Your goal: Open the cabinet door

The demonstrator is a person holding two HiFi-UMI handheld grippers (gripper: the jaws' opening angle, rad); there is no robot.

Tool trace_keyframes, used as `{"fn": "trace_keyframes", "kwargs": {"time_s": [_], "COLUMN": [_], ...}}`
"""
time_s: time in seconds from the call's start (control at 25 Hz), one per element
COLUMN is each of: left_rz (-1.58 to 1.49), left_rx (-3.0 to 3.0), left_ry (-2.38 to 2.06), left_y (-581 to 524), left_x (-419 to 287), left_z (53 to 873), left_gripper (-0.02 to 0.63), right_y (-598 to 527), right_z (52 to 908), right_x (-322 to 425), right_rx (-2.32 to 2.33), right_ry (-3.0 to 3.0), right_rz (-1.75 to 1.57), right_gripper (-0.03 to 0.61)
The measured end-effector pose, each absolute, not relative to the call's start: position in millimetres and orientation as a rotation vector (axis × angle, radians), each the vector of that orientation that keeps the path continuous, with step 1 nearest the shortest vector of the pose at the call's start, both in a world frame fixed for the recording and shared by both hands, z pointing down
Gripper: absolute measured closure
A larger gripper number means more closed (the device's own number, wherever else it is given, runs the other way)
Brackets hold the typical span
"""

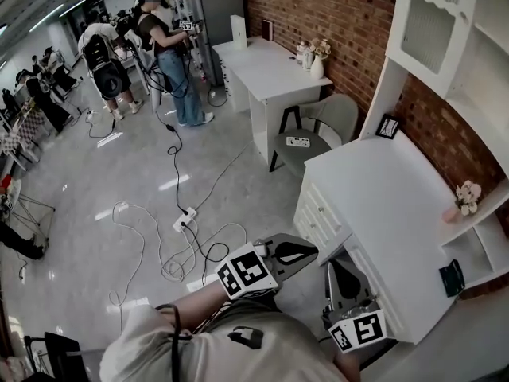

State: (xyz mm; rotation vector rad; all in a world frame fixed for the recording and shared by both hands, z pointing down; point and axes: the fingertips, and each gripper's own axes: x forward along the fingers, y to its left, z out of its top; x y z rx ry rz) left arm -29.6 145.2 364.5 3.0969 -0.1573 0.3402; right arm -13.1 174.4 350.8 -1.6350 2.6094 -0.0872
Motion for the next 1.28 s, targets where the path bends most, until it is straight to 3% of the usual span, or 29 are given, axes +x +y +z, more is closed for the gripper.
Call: {"fn": "trace_keyframes", "kwargs": {"time_s": [0.56, 0.96, 1.28], "left_rz": [0.279, 0.219, 0.227], "left_rx": [3.096, 3.112, 3.081], "left_ry": [-0.210, -0.144, -0.176], "left_y": [74, 22, -28], "left_x": [-36, -5, 6], "left_z": [357, 351, 356], "left_gripper": [0.597, 0.597, 0.597], "right_y": [109, 73, 54], "right_z": [342, 336, 344], "right_x": [0, 34, 61], "right_rx": [-1.674, -2.008, -2.070], "right_ry": [2.538, 2.562, 2.494], "right_rz": [-0.184, 0.034, -0.142], "right_gripper": [0.552, 0.552, 0.552]}}
